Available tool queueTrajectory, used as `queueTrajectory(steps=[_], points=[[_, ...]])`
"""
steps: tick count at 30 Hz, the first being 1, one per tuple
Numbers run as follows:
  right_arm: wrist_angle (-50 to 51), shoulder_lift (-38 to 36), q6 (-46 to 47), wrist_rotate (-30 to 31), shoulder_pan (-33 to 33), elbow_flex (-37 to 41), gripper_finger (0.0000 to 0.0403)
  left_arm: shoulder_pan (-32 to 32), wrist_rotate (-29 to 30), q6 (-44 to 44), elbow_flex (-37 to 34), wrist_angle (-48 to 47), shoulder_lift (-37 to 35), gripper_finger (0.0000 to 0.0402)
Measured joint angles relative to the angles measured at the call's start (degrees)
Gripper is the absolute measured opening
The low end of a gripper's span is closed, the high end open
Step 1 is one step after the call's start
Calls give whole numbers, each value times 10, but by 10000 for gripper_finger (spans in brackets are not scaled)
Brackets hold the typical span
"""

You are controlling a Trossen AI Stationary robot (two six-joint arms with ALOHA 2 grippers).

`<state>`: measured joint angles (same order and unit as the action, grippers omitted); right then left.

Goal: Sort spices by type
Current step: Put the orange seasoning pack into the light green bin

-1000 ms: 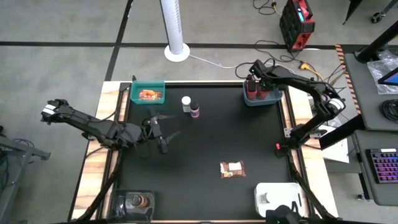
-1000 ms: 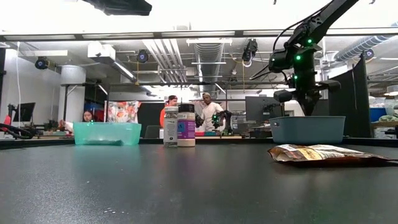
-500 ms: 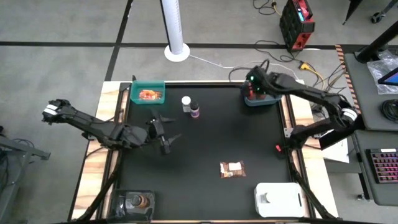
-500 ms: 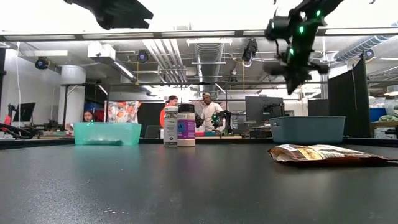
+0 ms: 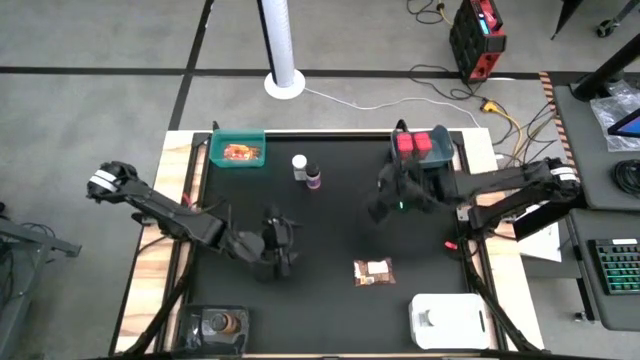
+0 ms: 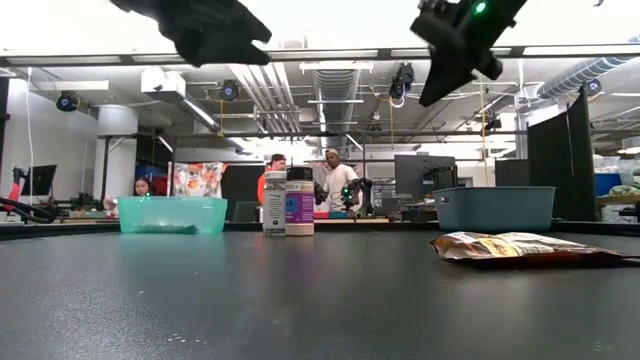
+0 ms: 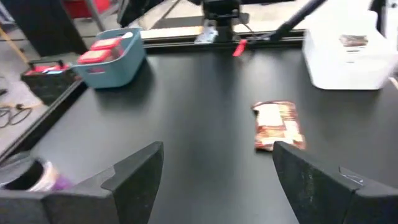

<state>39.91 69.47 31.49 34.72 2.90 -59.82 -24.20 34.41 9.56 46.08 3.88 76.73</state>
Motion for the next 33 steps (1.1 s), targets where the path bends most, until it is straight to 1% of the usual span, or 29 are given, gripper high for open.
queueTrajectory(steps=[7,9,16,18,21,25,29,33], points=[[0,1,62,-1,132,25,13,-39,0,-2,96,-40,97,285],[0,1,84,7,166,30,13,-44,0,-2,123,-51,125,285],[-1,1,120,112,287,38,13,-46,1,-13,198,-52,224,285],[-1,1,120,138,315,38,13,-43,12,-16,217,-49,252,285],[0,1,120,167,344,39,13,-34,9,-27,248,-46,292,285],[0,1,131,174,367,39,13,-30,9,-31,296,-45,340,285],[-5,1,150,183,385,42,13,-31,-32,-45,343,-45,388,285],[-29,1,150,202,405,52,13,-30,-39,-47,376,-48,433,285]])
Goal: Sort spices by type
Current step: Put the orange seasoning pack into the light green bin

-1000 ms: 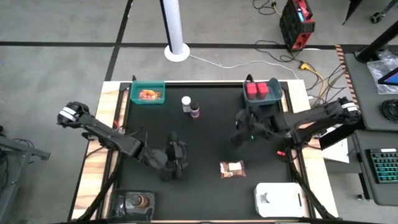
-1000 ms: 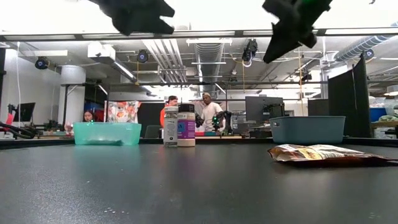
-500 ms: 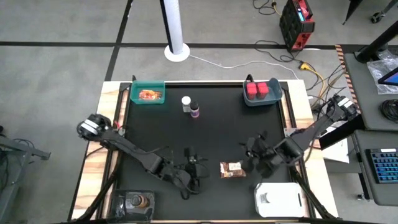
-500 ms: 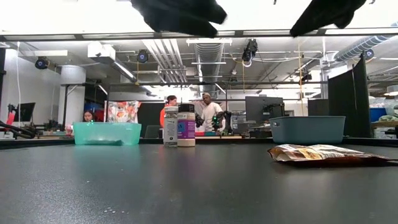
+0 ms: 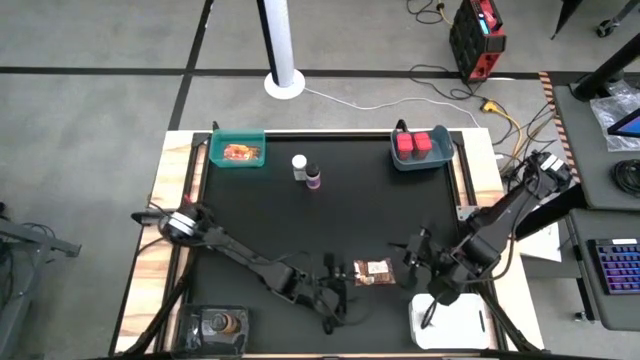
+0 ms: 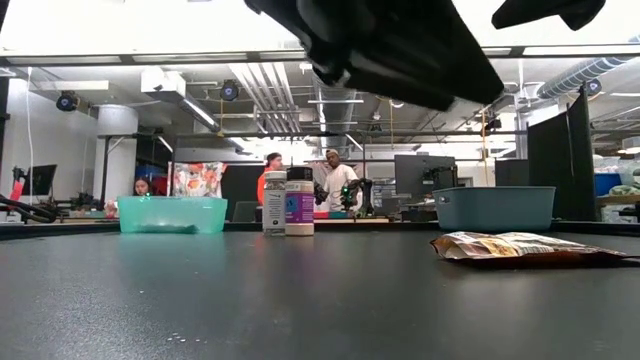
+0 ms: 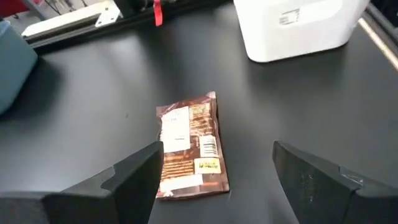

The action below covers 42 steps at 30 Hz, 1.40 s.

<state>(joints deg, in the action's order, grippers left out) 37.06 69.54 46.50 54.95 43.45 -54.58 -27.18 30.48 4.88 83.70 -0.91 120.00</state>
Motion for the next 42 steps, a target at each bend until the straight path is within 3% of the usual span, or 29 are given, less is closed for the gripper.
queueTrajectory(steps=[13,29,34,42], points=[[-42,0,0,6,41,12,13,41,-55,40,87,8,123,282],[-48,0,-6,6,41,13,13,73,-64,37,82,-4,141,240],[-48,0,-5,7,41,13,13,74,-74,43,79,-6,141,192],[-49,0,-4,6,41,13,13,74,-72,40,79,-11,140,55]])
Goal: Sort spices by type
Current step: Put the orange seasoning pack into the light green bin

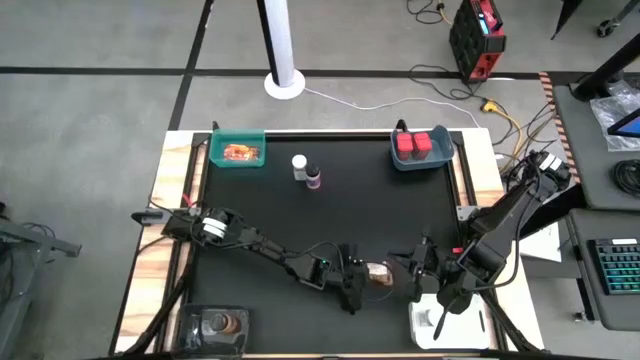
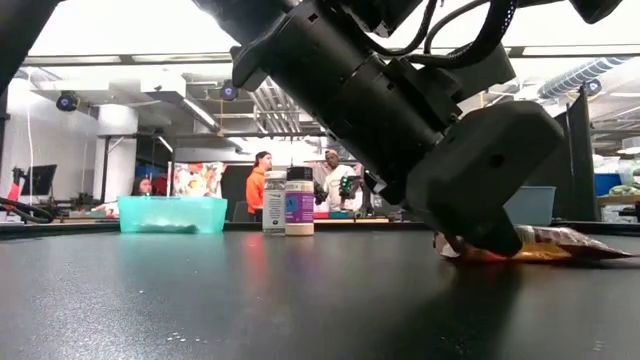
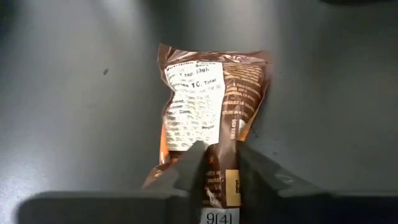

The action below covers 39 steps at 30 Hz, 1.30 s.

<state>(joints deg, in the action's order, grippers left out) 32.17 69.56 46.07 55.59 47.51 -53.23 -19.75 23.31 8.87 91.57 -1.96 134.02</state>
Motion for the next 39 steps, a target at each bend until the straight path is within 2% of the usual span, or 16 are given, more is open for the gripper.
queueTrajectory(steps=[2,4,11,20,25,31,36,39], points=[[-1,0,0,0,0,0,13,-1,0,-5,0,0,0,26],[-1,0,0,0,0,0,13,-1,0,-6,0,0,0,14],[-4,0,0,0,0,0,13,-14,-2,-20,11,-39,-10,17],[-12,0,6,0,0,0,13,-35,5,-33,23,-259,-101,16],[-12,0,5,0,0,0,13,-43,93,-8,-3,-398,-179,15],[-10,0,-2,0,0,0,13,-28,188,161,-65,-575,-316,14],[-10,0,-7,4,-2,0,13,8,281,412,-147,-705,-454,14],[-10,0,-12,17,-2,1,13,50,292,522,-205,-746,-527,14]])
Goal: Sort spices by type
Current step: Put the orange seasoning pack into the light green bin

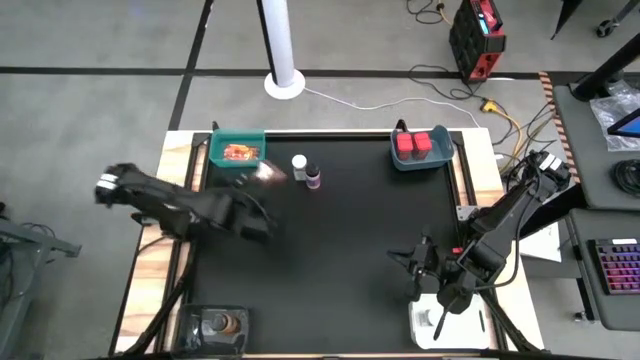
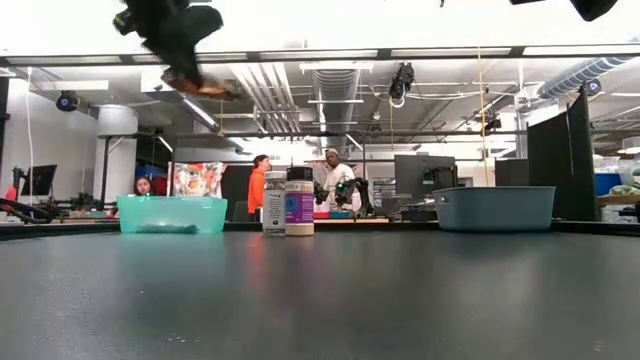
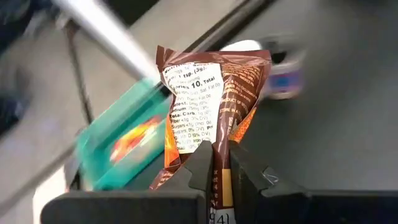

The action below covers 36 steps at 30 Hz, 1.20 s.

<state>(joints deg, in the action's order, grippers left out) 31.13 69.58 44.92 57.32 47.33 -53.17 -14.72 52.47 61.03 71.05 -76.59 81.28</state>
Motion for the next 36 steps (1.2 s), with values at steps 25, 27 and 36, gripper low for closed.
queueTrajectory(steps=[25,27,36], points=[[3,0,-163,-139,-214,17,12,521,-367,-744,-51,194,-52,13],[2,0,-163,-139,-232,28,12,540,-365,-806,-51,187,-36,13],[-8,0,-145,-155,-254,47,12,627,-350,-888,-52,201,-9,13]])
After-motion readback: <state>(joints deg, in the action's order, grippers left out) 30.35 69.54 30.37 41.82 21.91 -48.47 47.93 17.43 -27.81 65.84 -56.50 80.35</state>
